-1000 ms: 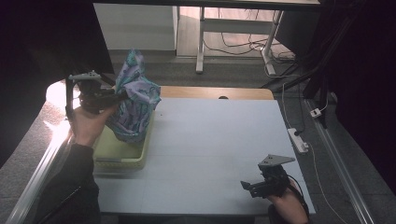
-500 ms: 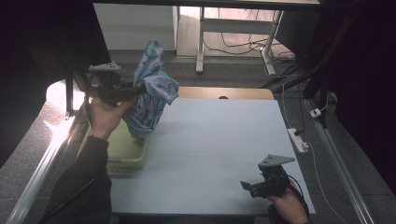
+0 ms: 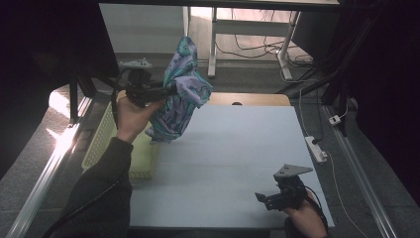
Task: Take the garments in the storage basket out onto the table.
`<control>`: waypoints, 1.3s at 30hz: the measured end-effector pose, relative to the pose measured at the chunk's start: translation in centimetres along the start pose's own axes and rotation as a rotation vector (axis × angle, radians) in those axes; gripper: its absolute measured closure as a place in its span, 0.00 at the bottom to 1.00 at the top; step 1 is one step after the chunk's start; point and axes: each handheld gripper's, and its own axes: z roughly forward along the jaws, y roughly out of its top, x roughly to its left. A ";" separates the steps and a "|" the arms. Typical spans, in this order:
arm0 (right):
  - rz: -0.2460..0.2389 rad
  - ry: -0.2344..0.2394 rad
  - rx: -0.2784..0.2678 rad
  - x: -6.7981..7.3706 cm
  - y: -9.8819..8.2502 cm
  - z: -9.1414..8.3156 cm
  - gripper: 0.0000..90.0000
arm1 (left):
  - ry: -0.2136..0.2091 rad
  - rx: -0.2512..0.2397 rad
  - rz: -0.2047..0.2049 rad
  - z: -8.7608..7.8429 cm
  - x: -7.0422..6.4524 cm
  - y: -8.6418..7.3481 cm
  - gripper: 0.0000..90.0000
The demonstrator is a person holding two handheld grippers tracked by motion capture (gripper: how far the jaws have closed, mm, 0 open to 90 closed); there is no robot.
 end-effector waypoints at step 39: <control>-0.015 0.008 -0.004 0.1 0.0 0.0 0.06 | -0.044 0.160 0.127 11.2 -4.0 -0.5 0.71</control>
